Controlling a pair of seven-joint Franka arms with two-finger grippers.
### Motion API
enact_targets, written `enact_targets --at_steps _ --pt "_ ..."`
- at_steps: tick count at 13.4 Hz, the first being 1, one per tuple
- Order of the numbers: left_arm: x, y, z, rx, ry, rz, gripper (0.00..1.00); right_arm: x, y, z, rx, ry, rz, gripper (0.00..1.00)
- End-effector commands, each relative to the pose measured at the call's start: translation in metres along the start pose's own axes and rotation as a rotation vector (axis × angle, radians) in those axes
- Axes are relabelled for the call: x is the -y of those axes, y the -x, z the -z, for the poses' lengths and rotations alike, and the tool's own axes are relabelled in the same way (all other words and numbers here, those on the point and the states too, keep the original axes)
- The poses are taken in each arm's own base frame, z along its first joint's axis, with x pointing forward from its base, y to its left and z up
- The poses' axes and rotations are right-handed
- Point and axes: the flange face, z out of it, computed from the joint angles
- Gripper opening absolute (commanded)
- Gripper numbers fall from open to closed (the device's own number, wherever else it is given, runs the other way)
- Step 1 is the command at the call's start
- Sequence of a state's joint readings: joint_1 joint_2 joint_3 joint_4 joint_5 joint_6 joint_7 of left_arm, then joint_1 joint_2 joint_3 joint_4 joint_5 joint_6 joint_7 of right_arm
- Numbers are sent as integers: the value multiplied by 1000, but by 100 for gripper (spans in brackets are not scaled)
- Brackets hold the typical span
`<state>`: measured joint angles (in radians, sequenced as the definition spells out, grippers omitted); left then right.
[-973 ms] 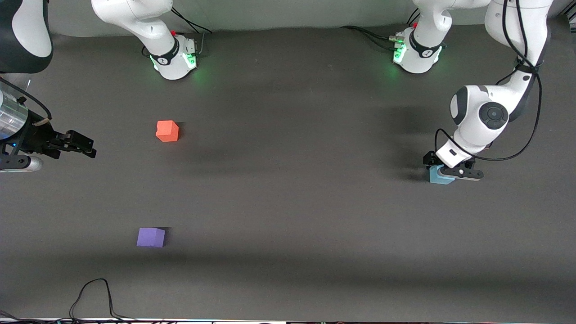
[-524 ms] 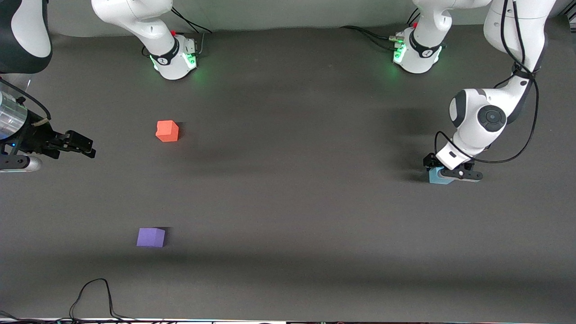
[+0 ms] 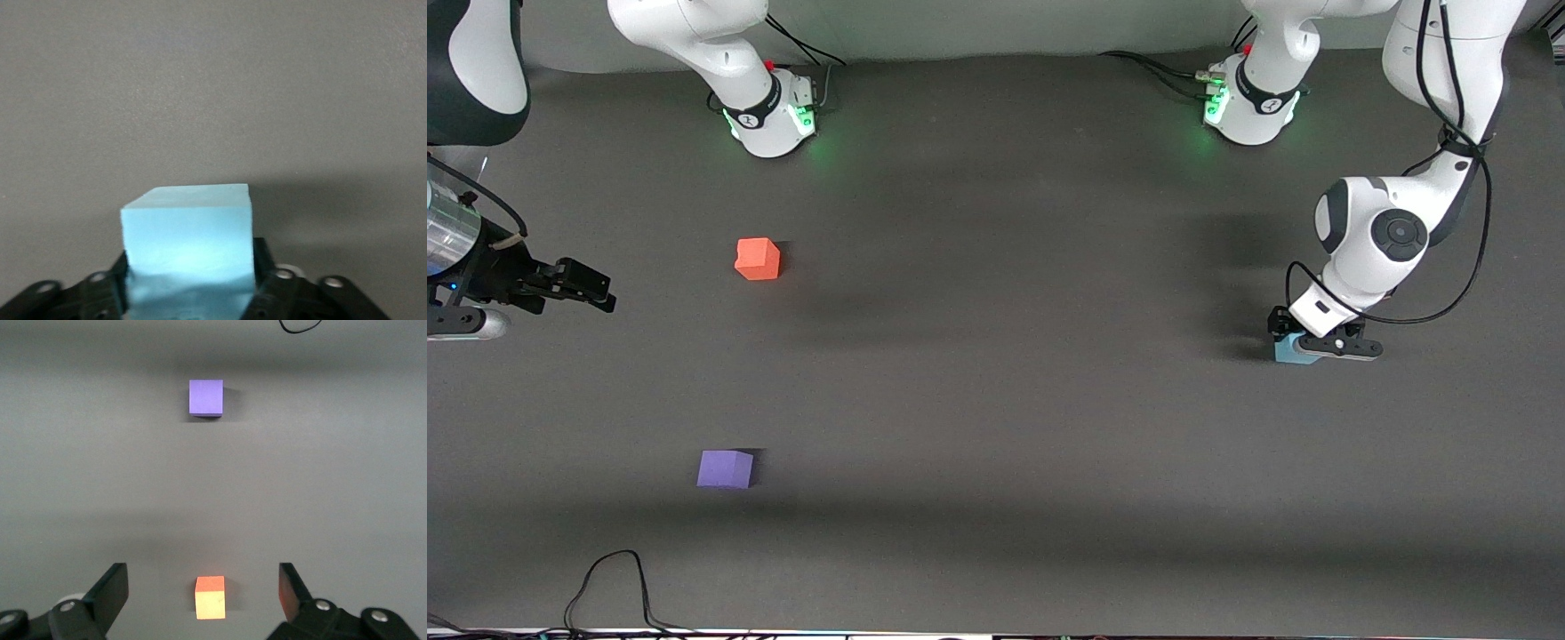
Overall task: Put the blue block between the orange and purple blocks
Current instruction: 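Close the left gripper on the light blue block, then carry the blue block with the left gripper toward the table middle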
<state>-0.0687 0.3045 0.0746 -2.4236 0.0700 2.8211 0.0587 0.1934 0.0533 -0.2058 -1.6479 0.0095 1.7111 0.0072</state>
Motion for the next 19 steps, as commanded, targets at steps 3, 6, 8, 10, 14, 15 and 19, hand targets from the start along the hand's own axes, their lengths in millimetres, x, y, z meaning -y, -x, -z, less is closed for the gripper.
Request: enact_targets --at_steps 3,6,8,10,14,15,19 --pt "4 -12 13 -15 -2 38 29 0 0 4 4 1 6 100" --pt "11 -41 76 61 -4 87 29 -1 0 4 4 1 4 100" --pt "6 -62 135 139 -2 121 29 -1 -1 3 5 2 12 100" --pt "-15 -72 177 209 28 115 29 -1 -1 3 5 2 17 100" --pt "-149 -84 235 209 20 206 29 -1 -1 2 7 2 17 100" --pt "-191 -82 240 195 22 229 29 -1 -1 2 7 2 17 100" --pt "-357 -78 247 158 51 304 29 -1 -1 2 8 2 17 100"
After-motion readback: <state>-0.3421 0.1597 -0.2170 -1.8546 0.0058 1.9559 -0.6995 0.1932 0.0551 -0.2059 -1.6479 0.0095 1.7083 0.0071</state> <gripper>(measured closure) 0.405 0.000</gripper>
